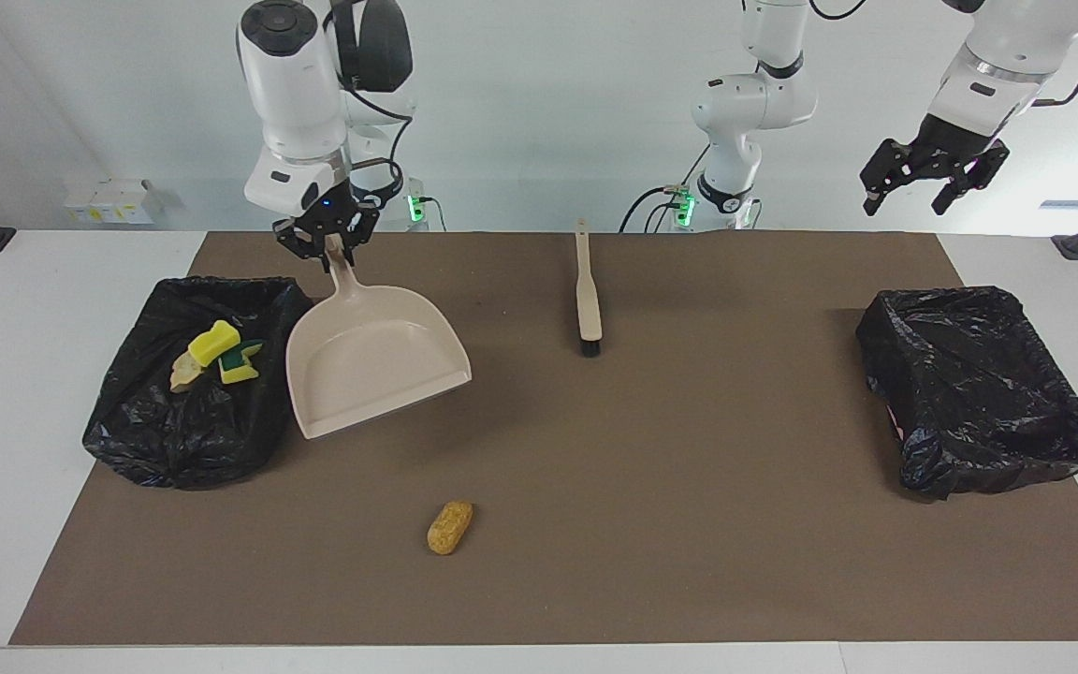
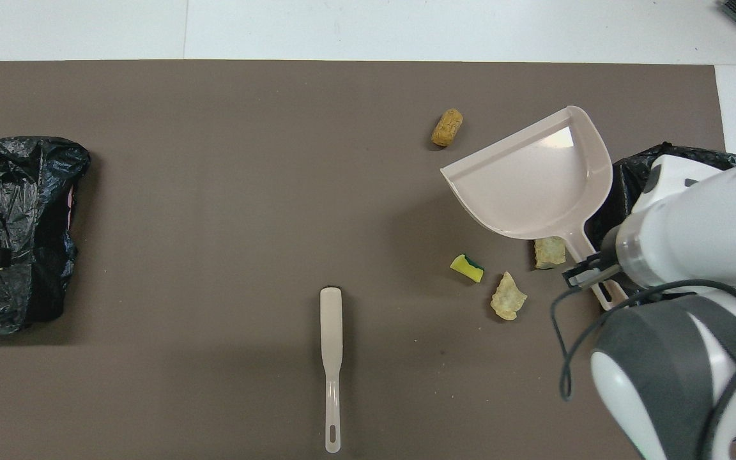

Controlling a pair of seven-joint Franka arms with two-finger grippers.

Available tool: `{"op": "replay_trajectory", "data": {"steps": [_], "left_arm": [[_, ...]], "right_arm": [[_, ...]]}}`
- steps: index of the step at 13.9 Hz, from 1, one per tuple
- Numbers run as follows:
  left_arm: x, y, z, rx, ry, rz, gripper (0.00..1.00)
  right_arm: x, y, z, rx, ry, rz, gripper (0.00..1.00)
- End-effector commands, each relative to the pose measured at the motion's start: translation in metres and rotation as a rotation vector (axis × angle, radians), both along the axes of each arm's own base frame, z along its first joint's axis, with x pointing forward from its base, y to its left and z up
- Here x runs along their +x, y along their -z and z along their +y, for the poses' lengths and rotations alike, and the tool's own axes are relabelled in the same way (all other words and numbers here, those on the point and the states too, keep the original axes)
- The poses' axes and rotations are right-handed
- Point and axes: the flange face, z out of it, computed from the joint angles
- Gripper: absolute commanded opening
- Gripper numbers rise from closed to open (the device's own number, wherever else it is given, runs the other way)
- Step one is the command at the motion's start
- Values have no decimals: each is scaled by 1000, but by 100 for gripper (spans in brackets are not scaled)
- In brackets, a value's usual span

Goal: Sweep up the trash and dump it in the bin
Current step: 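Carry the empty dustpan back to the table center with the right gripper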

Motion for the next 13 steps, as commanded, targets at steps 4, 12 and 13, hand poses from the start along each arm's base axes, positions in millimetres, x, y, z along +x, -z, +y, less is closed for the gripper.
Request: {"op": "replay_trajectory", "data": {"steps": [4, 12, 13], "left_arm": [[-3, -3, 3, 7, 0, 1, 100], [-3, -4, 9, 8, -17, 10, 100], [-3, -4, 10, 8, -19, 10, 100]], "right_arm": [[55, 26, 109, 63, 221, 27, 0], [117, 143, 241, 202, 402, -6, 0], [116, 160, 257, 224, 420, -12, 0]]}}
